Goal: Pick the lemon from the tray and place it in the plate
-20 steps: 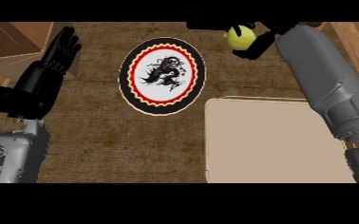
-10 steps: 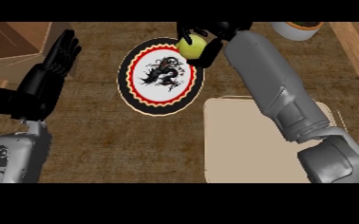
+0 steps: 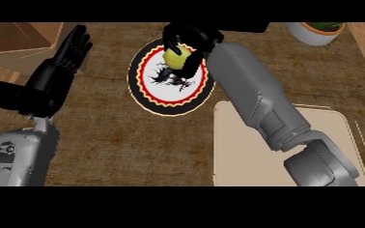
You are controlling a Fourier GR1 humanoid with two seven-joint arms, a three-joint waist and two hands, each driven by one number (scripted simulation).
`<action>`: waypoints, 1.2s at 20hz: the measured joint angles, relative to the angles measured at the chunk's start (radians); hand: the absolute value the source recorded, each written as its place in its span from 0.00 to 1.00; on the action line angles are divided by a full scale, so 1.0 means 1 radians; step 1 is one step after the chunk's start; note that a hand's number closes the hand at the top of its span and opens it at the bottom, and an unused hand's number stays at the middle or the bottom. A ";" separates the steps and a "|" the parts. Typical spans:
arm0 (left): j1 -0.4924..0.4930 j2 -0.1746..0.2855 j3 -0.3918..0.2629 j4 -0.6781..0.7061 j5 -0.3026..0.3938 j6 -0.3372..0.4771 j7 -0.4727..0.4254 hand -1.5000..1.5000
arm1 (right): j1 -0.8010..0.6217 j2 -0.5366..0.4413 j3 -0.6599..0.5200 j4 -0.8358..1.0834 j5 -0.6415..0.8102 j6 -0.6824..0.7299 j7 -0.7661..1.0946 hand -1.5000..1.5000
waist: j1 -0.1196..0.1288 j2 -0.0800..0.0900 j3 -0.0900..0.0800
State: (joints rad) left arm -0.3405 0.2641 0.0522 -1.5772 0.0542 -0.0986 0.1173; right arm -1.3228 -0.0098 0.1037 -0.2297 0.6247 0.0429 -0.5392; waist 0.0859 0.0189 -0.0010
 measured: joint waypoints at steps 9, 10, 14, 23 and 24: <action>-0.061 -0.027 -0.028 0.041 -0.017 0.000 -0.010 0.50 | 0.069 0.009 0.090 0.030 -0.079 -0.032 0.064 0.00 | 0.049 0.013 0.000; -0.073 -0.032 -0.032 0.047 -0.019 0.001 -0.009 0.50 | 0.076 0.009 0.095 0.029 -0.093 -0.025 0.070 0.00 | 0.059 0.016 0.000; -0.077 -0.048 -0.050 0.054 -0.028 0.001 -0.014 0.50 | 0.099 0.010 0.100 0.013 -0.166 0.021 0.063 0.00 | 0.079 0.018 0.001; -0.088 -0.043 -0.037 0.070 -0.030 0.002 -0.018 0.50 | 0.101 0.010 0.015 -0.025 -0.408 0.062 0.040 0.00 | 0.070 0.014 0.001; -0.089 -0.041 -0.035 0.073 -0.029 -0.001 -0.021 0.50 | 0.093 0.010 0.006 -0.023 -0.435 0.073 0.043 0.00 | 0.068 0.014 0.001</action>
State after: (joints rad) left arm -0.4296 0.2230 0.0174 -1.5039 0.0252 -0.0996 0.0963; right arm -1.2299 -0.0001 0.1093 -0.2523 0.1902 0.1159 -0.4964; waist 0.1535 0.0326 0.0002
